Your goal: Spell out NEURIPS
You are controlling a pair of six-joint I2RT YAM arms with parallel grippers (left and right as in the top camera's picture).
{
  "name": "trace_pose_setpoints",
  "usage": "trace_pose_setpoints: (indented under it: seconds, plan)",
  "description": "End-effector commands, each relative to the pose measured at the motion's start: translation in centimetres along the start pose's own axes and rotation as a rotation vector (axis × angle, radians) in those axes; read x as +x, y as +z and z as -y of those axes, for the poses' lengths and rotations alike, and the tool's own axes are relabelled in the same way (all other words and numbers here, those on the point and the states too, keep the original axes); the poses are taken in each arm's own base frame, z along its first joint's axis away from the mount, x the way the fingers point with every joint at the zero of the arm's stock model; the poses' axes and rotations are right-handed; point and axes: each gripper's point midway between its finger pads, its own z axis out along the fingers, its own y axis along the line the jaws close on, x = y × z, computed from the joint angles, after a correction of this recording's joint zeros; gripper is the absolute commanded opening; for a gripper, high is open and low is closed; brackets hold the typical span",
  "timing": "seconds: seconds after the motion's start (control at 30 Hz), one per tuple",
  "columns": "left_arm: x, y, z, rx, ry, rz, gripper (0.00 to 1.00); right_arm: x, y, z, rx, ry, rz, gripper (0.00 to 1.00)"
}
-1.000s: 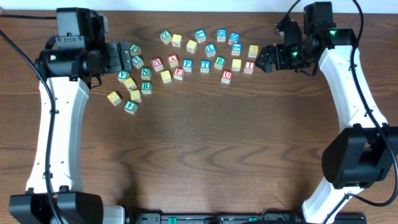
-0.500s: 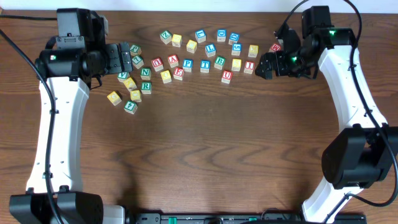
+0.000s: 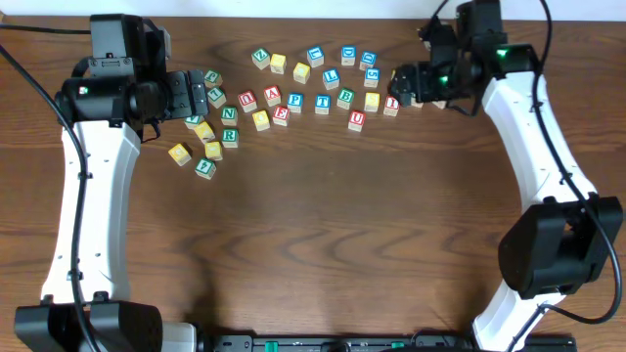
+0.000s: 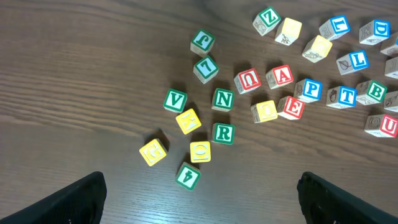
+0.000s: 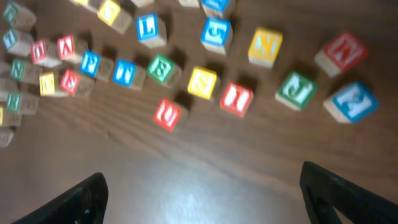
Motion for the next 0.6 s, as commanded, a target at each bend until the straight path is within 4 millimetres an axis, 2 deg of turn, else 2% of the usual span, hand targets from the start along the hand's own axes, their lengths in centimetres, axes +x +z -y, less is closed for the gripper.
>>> trace_pose_setpoints:
  seconds: [0.0,0.17,0.37,0.57]
  plan:
    - [-0.5,-0.7,0.1,0.012,-0.001,0.013,0.97,-1.5,0.4,-0.8,0.079,0.006,0.052,0.93]
    - [-0.4,-0.7,0.1,0.011,-0.001,0.008,0.97,-2.8,1.1,-2.2,0.111,-0.011,0.110,0.89]
    - [-1.3,-0.7,0.2,0.015,-0.021,0.043,0.97,-2.6,2.2,-3.7,0.095,0.001,0.102,0.86]
    - [-1.9,-0.8,0.3,0.017,-0.019,0.069,0.97,-1.7,4.2,-4.9,0.080,0.013,0.068,0.83]
